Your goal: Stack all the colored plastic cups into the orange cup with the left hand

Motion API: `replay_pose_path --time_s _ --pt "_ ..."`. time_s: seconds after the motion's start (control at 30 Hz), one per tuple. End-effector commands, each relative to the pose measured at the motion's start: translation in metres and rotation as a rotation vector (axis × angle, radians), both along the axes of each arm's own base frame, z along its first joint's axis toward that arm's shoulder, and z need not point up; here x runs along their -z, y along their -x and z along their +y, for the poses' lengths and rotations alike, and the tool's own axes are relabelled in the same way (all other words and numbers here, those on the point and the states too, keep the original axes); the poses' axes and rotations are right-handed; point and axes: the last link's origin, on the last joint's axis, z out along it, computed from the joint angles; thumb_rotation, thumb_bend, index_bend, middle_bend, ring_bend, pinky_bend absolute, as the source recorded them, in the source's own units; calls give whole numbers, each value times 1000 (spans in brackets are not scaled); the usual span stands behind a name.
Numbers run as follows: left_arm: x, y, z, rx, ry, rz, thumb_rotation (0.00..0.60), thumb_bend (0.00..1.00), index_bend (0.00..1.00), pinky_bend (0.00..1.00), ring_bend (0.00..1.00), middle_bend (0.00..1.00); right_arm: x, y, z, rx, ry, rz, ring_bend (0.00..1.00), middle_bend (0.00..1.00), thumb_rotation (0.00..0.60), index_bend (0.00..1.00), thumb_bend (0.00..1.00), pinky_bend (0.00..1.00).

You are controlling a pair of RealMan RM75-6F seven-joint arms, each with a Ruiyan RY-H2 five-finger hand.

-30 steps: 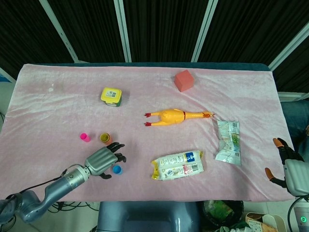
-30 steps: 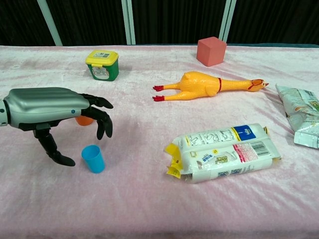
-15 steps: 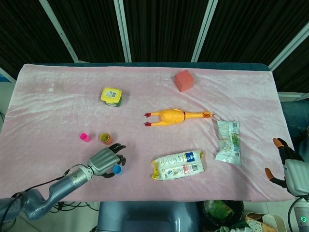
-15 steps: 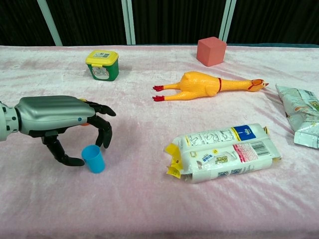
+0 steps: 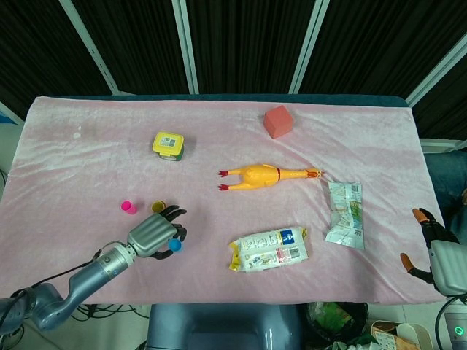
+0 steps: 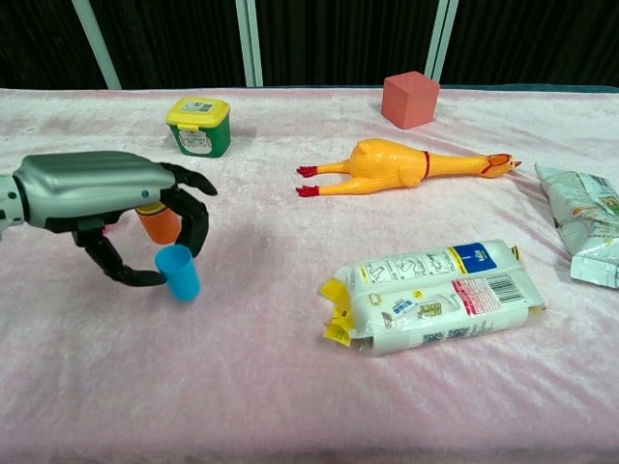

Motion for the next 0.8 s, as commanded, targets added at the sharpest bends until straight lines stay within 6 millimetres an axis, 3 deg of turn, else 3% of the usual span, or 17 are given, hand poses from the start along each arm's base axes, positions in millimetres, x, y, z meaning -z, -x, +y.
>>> replay_pose_path --time_s 0.03,0.2,0.37,0.5,0.8 --pt "-10 -3 4 -1 -32 -25 600 358 535 89 73 516 0 0 0 0 0 1 161 55 600 35 262 214" --pt "-31 -3 16 -10 -115 -52 600 358 534 89 73 517 0 0 0 0 -1 1 161 55 600 35 263 214" --pt "-44 11 32 -79 -177 -57 600 358 534 93 73 513 1 -1 0 -2 -3 5 161 55 600 35 263 213" --pt "-40 29 47 -162 -205 -65 600 358 534 94 73 511 2 0 0 0 -6 6 160 55 600 35 262 214" --pt "-31 36 59 -177 -216 -87 600 358 534 94 72 512 2 0 0 1 -5 8 161 55 600 35 263 214"
